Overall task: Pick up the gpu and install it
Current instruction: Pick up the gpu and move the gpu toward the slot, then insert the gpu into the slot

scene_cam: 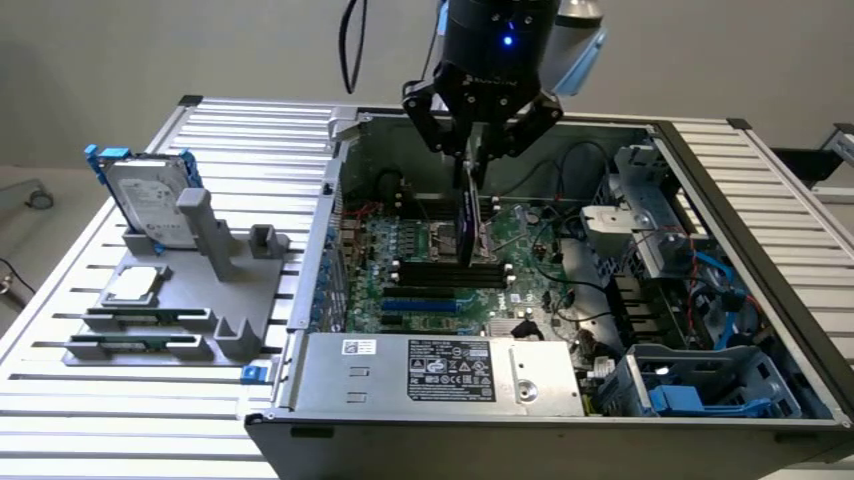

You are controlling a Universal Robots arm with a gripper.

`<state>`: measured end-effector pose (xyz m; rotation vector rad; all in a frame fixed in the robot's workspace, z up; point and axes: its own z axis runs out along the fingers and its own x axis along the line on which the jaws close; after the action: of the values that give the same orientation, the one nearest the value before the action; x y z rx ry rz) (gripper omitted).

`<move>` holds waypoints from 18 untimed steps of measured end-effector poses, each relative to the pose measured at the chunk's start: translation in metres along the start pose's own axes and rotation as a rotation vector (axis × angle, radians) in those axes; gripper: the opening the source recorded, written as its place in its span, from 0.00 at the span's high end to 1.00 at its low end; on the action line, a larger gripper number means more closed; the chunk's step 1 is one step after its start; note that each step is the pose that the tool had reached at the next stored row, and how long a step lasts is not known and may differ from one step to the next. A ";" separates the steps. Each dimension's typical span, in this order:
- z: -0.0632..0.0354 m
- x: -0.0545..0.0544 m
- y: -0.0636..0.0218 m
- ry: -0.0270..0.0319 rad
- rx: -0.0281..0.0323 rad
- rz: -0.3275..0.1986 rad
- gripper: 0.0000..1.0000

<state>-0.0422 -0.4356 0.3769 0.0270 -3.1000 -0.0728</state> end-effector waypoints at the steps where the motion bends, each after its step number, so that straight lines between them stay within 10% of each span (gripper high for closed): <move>1: 0.0013 0.000 0.0000 -0.0001 -0.0002 0.000 0.74; 18: 0.0013 0.000 0.0001 -0.0031 0.0000 0.000 0.74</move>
<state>-0.0421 -0.4354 0.3756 0.0268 -3.1031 -0.0730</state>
